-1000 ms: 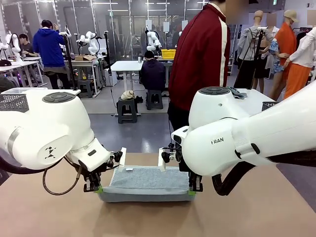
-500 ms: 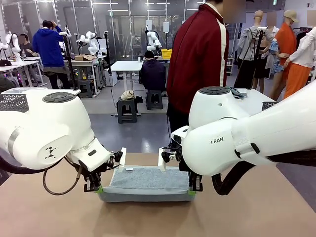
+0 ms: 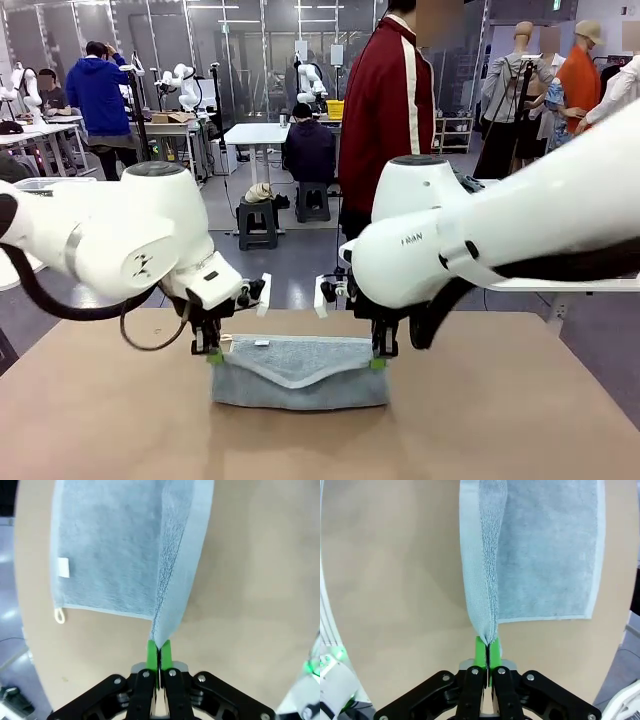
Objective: Fold the towels and place them in the basket.
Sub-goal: When a person lays out a Towel with hook on the table, fold it in half twice.
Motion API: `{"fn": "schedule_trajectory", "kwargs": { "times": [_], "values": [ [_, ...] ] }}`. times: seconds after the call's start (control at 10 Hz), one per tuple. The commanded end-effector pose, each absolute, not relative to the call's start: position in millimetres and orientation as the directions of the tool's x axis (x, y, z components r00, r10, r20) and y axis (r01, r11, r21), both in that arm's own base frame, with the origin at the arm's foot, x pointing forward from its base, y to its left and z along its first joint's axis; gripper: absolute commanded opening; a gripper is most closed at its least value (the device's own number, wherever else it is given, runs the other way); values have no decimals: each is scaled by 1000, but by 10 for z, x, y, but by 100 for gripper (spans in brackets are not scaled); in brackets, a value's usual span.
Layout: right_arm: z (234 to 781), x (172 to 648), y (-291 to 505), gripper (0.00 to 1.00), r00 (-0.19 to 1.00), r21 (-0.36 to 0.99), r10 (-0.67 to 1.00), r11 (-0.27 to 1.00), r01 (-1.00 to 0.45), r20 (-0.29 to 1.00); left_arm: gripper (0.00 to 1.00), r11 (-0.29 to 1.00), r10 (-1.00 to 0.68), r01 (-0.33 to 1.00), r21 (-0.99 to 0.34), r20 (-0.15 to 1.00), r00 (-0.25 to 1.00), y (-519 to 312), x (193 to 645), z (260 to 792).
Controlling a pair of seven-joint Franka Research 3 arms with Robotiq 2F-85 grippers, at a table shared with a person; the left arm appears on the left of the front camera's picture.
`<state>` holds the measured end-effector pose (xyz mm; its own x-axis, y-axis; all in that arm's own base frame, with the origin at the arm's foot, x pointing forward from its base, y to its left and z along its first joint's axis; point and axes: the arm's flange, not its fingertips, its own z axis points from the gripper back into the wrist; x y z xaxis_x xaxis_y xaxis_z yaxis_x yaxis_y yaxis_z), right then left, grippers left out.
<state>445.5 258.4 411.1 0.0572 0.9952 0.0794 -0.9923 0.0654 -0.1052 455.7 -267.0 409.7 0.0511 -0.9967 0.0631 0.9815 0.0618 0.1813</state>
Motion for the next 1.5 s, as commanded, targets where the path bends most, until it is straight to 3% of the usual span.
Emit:
{"fn": "schedule_trajectory", "kwargs": {
  "times": [0.0, 0.5, 1.4],
  "values": [
    [4184, 4817, 2628, 3, 42, -54, 995, 47, -997, 86, 3, 54, -998, 990, 132, 43, 49, -2732, 4955, 4175],
    [4295, 5588, 2751, 3, 54, 3, 996, 54, -999, 72, 3, 88, -996, 994, 63, 29, 87, -2799, 5772, 4250],
    [4268, 5607, 2774, 3, 75, -2, 994, 76, -997, 82, 3, 115, -993, 991, 72, 51, 111, -2808, 5774, 4196]
  ]
}}
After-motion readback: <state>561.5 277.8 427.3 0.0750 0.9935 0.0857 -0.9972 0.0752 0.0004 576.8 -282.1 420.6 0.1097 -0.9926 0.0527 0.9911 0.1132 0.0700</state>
